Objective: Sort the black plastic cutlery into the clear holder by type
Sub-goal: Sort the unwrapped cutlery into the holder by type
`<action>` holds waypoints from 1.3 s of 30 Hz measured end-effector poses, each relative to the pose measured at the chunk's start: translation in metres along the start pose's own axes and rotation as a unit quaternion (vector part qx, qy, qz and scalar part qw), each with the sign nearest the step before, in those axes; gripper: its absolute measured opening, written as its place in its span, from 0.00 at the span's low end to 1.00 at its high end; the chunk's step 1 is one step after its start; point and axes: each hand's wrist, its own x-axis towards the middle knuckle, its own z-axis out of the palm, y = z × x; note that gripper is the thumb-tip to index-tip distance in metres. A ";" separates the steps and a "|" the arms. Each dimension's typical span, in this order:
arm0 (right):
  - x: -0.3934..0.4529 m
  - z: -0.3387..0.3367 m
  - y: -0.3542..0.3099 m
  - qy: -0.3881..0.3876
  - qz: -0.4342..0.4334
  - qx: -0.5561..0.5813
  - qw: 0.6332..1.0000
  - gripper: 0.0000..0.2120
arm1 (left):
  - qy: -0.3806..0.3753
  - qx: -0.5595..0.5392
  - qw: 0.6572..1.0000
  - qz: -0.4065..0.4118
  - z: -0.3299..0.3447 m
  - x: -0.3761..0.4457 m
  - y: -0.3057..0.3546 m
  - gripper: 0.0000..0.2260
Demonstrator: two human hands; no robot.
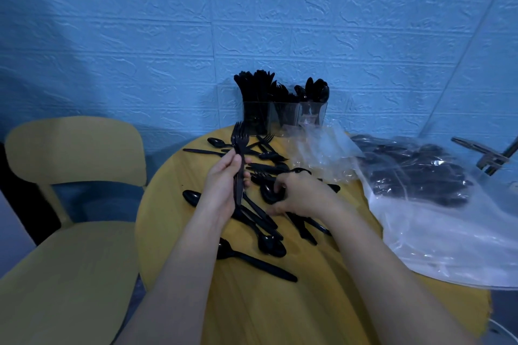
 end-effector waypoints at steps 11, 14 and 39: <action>-0.003 -0.020 0.016 -0.015 0.019 0.167 0.986 0.15 | -0.027 0.026 0.999 0.021 0.003 0.003 0.001 0.12; -0.009 -0.024 0.017 -0.058 -0.009 0.146 0.988 0.08 | -0.022 0.011 1.000 0.019 0.003 0.001 0.001 0.12; -0.001 -0.013 0.027 -0.021 0.068 0.077 0.994 0.09 | -0.024 0.023 0.999 -0.001 0.004 0.000 0.002 0.12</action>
